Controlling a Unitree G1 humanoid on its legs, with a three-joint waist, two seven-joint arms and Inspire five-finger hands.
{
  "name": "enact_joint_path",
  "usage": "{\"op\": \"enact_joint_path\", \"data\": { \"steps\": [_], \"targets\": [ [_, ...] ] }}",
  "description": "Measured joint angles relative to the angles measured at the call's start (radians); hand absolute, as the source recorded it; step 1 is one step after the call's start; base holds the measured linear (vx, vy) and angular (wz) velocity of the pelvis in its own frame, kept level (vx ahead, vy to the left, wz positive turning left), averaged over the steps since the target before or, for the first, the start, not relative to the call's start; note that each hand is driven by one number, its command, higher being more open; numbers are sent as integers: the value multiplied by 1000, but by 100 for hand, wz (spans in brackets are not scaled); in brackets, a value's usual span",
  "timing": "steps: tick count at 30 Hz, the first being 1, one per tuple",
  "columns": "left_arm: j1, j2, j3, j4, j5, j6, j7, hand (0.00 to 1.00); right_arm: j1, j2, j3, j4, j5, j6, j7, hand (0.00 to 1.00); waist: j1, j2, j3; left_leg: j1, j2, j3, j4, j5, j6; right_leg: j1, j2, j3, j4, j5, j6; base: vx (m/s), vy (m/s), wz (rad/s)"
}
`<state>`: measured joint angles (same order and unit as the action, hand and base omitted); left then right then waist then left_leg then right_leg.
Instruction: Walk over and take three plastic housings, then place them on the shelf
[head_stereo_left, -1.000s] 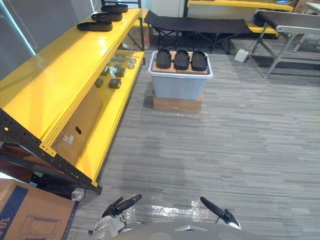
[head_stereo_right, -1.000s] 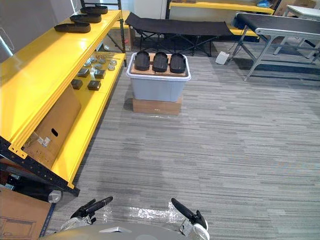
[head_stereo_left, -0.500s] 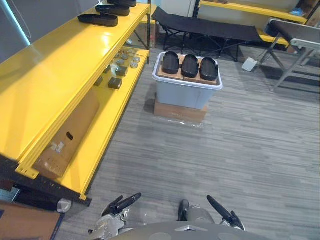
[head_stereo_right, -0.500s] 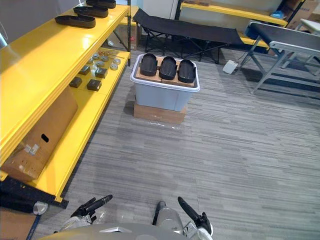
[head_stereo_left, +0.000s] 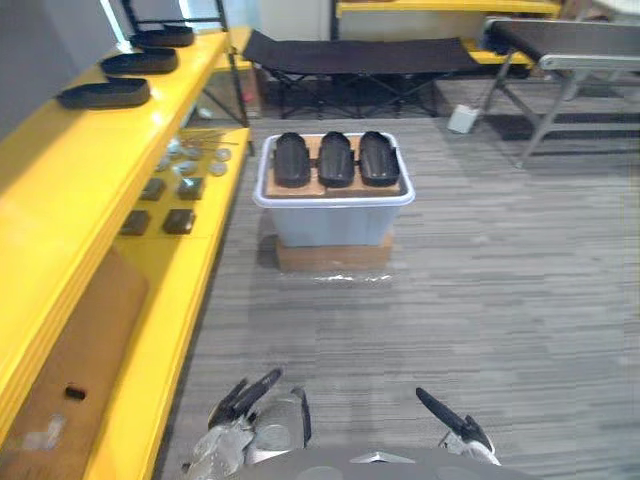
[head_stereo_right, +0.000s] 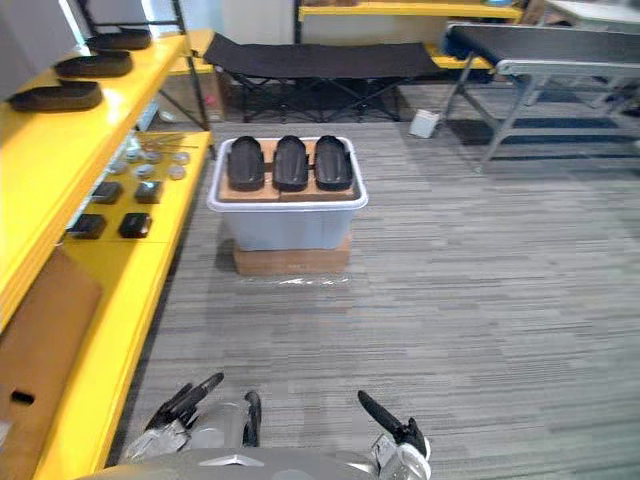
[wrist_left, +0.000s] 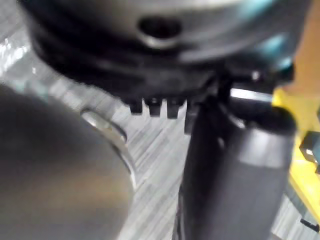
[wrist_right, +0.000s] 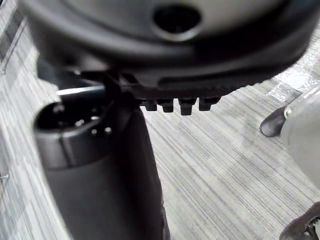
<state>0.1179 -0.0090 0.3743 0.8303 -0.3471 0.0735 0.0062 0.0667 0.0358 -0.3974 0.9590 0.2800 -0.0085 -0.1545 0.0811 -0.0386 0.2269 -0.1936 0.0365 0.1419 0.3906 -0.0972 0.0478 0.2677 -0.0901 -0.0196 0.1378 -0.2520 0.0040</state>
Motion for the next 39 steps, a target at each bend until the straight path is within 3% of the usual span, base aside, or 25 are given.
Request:
{"op": "enact_joint_path", "data": {
  "steps": [2, 4, 5, 6, 7, 8, 9, 10, 13, 15, 16, 18, 20, 21, 23, 25, 26, 27, 28, 30, 31, 32, 33, 35, 39],
  "targets": [
    [-8, 3, -9, 1, 0, -7, 4, 100, -4, 3, 17, -13, -6, 2, 1, 100, 1, -10, 4, -6, -18, 0, 33, -47, 26, -4, -13, 25, 35, 8, 9, 368, 128, 6],
    [-9, 3, -21, 10, 0, -5, 18, 100, -4, 7, 23, -15, -36, 5, 1, 100, 0, 0, 8, 30, -35, 2, 39, -84, 33, -25, -23, 67, 139, 9, 10, 386, 173, 6],
    [-2, 4, -34, 13, 0, -6, 18, 100, -7, 1, 29, -14, -41, 14, 14, 100, 2, 9, 4, 71, -41, 11, 17, -99, 34, -79, -26, 89, 284, 22, 38, 406, 165, -14],
    [2, 8, -50, 19, 2, -7, 17, 100, -13, -8, 37, -11, -42, 17, 17, 100, -1, 15, 2, 128, -47, 19, -28, -105, 38, -138, -31, 92, 443, 67, 137, 334, 130, -14],
    [3, 9, -54, 25, 2, -9, 17, 100, -17, -10, 35, -9, -46, 17, 17, 100, -1, 21, 3, 158, -47, 19, -44, -104, 48, -162, -30, 92, 509, 78, 163, 354, 100, -10],
    [2, 11, -60, 39, 1, -8, 21, 100, -23, -16, 34, 4, -55, 14, 15, 100, -3, 28, 3, 213, -47, 23, -76, -108, 52, -200, -41, 57, 587, 53, 123, 212, 54, -5],
    [2, 13, -67, 44, 2, -9, 23, 100, -24, -20, 35, 12, -61, 13, 15, 100, -3, 32, 2, 241, -47, 28, -95, -108, 51, -217, -51, 21, 601, 39, 108, 485, 35, -4],
    [1, 17, -90, 46, 2, -8, 25, 100, -30, -25, 36, 23, -69, 8, 14, 100, -4, 34, 2, 311, -36, 30, -147, -109, 49, -255, -65, -84, 565, -7, 60, 337, -40, 2],
    [-17, 13, -123, 72, 2, 1, 24, 100, -35, -45, 30, 27, -70, -3, 11, 100, -11, 68, -1, 356, 13, 12, -181, -124, 24, -322, -65, -184, 432, -17, 42, 317, -92, 12],
    [-34, 7, -122, 90, 0, 12, 23, 100, -32, -49, 6, 22, -70, -5, 7, 100, -25, 84, -2, 378, 53, -4, -193, -141, -4, -377, -74, -193, 341, 6, 70, 294, -173, 22],
    [-34, 6, -112, 98, -1, 14, 23, 100, -18, -45, -6, 10, -73, -4, 1, 100, -31, 87, -3, 396, 79, -10, -194, -158, -31, -406, -86, -190, 282, 32, 98, 324, -269, 15],
    [-23, 9, -73, 102, -21, 15, 24, 100, 8, -30, -26, -4, -92, -6, -2, 100, -31, 68, -16, 439, 115, -15, -192, -201, -97, -426, -96, -169, 157, 158, 100, 443, -414, 10],
    [-11, 14, -49, 107, -49, 11, 25, 100, 27, -20, -35, -8, -91, -6, 3, 100, -35, 38, -38, 466, 126, -37, -187, -236, -137, -425, -105, -168, 159, 255, 102, 416, -431, 28],
    [-3, -14, -43, 113, -47, 5, 32, 100, 27, -38, -44, -14, -96, -7, 11, 100, -37, 87, -51, 466, 180, -60, -171, -230, -156, -423, -75, -215, 216, 198, 75, 307, -336, 44],
    [3, -31, -38, 103, -53, -13, 31, 100, 29, -45, -47, -15, -99, -11, 11, 100, -41, 97, -58, 426, 206, -104, -95, -190, -157, -415, -69, -252, 256, 139, 56, 340, -440, 55],
    [2, -58, 16, 78, -82, -16, 21, 100, 35, -43, -54, -15, -82, -1, 10, 100, -35, 108, -56, 297, 233, -158, 160, -108, -162, -343, -48, -291, 220, 108, 35, 317, -446, 57],
    [7, -72, 26, 60, -84, -28, 18, 100, 36, -43, -53, -12, -76, 6, 11, 100, -29, 115, -55, 237, 256, -154, 298, -119, -190, -276, -31, -308, 163, 111, 31, 261, -309, 22],
    [10, -74, 20, 52, -86, -33, 18, 100, 36, -41, -62, -1, -76, 7, 11, 100, -27, 112, -56, 220, 258, -116, 321, -131, -210, -207, -24, -329, 107, 122, 25, 250, -270, 15],
    [11, -70, 14, 52, -85, -33, 18, 100, 35, -40, -65, 4, -76, 4, 11, 100, -26, 109, -54, 219, 256, -95, 301, -133, -211, -184, -23, -336, 86, 126, 25, 212, -184, 17],
    [8, -50, -23, 63, -75, -29, 18, 100, 43, -39, -75, 11, -77, -5, 8, 100, -36, 105, -55, 222, 243, 19, 111, -130, -207, -104, -23, -366, 10, 136, 36, 193, -129, 33],
    [6, -45, -41, 65, -72, -28, 18, 100, 51, -40, -75, 12, -76, -9, 0, 100, -38, 105, -55, 216, 217, 52, -31, -95, -183, -79, -26, -387, -15, 140, 44, 170, 2, 35],
    [-1, -44, -52, 70, -62, -28, 16, 100, 61, -40, -74, 12, -76, -15, -9, 100, -35, 106, -55, 215, 192, 60, -144, -5, -167, -68, -25, -394, -28, 141, 53, 163, 36, 18],
    [-4, -40, -51, 76, -55, -29, 14, 100, 62, -40, -74, 15, -76, -23, -13, 100, -30, 99, -53, 222, 179, 55, -163, 25, -162, -66, -29, -387, -29, 138, 59, 204, 90, -10],
    [-9, -8, -50, 84, -12, -27, 14, 100, 64, -5, -62, 7, -76, -54, -26, 100, -30, 46, -59, 275, 120, 84, -290, 64, -147, -69, -70, -370, -58, 153, 87, 169, 115, -23],
    [-17, 22, -59, 86, 0, -25, 13, 100, 69, 16, -51, 7, -77, -78, 1, 100, -36, 2, -53, 312, 46, 99, -438, 122, -115, -88, -118, -364, -84, 173, 123, 122, 132, -1]
  ]
}}
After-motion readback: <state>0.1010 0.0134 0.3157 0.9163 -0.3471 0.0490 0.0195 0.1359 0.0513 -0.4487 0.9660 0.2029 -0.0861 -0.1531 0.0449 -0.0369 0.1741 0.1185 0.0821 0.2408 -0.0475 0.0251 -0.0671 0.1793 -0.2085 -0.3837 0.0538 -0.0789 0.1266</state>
